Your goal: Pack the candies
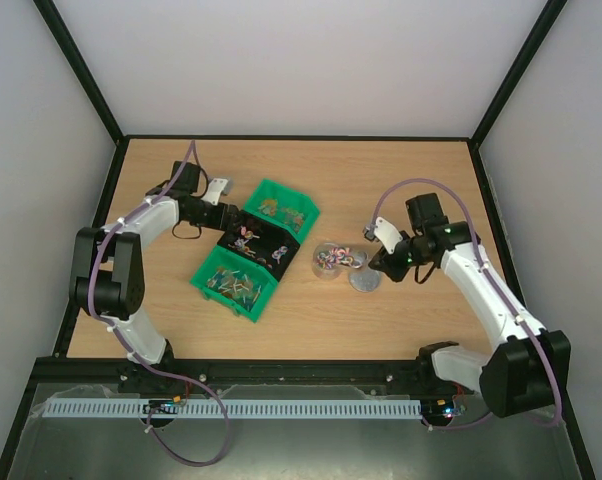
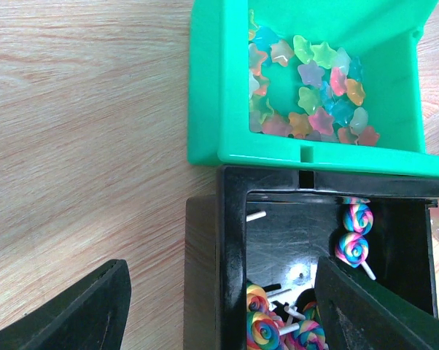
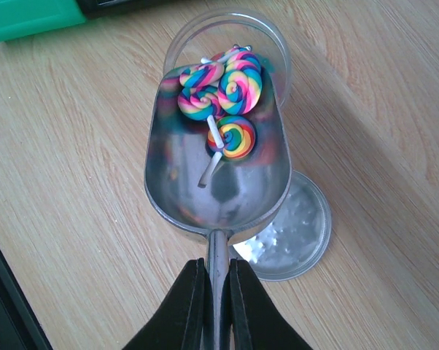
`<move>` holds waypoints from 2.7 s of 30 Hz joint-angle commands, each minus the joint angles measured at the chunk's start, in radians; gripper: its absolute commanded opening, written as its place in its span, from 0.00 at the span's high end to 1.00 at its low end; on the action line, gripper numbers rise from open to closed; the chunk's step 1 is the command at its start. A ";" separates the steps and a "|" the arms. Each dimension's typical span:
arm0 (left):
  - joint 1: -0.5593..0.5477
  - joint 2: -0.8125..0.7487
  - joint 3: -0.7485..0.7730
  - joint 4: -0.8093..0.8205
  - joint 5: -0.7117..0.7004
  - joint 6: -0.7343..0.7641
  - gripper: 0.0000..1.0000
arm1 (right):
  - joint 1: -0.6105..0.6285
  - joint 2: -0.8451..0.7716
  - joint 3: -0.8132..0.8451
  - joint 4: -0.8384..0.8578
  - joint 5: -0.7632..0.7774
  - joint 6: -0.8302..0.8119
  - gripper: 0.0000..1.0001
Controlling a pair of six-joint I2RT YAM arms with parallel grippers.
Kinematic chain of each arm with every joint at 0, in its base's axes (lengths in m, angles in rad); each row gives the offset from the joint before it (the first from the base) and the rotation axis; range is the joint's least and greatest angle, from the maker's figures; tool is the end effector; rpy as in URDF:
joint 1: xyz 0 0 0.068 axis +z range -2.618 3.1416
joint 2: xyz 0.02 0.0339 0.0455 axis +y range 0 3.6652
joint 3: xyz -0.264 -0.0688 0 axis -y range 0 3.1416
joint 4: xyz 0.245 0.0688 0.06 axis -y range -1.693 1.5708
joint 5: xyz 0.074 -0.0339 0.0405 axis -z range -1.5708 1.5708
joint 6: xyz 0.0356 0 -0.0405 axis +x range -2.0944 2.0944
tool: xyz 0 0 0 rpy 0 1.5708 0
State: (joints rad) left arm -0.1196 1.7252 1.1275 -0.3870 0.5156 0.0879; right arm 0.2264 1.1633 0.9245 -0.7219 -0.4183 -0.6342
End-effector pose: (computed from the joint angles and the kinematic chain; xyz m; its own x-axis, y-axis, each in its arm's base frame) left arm 0.3503 -0.0598 0.1986 -0.7911 0.1720 -0.5870 0.4457 0.8193 -0.3606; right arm 0.2196 0.0654 0.2689 -0.3875 -0.6449 -0.6588 -0.8212 0.5662 -0.0713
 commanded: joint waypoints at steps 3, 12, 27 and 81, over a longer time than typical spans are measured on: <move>0.000 0.010 -0.006 0.015 0.004 -0.011 0.28 | 0.006 0.059 0.093 -0.122 0.034 -0.036 0.99; 0.002 -0.003 -0.040 0.038 0.005 -0.018 0.28 | 0.069 0.114 0.155 -0.194 0.081 -0.050 0.99; 0.008 -0.001 -0.038 0.050 0.018 -0.030 0.28 | 0.140 0.210 0.271 -0.245 0.191 0.014 0.99; 0.027 0.026 -0.038 0.092 0.031 -0.030 0.28 | 0.244 0.269 0.515 -0.488 0.377 0.001 0.99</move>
State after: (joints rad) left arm -0.0994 1.7367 1.0607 -0.2764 0.5381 0.0380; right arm 0.4652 1.4651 1.4006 -1.1366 -0.0490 -0.6136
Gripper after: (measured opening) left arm 0.718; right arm 0.062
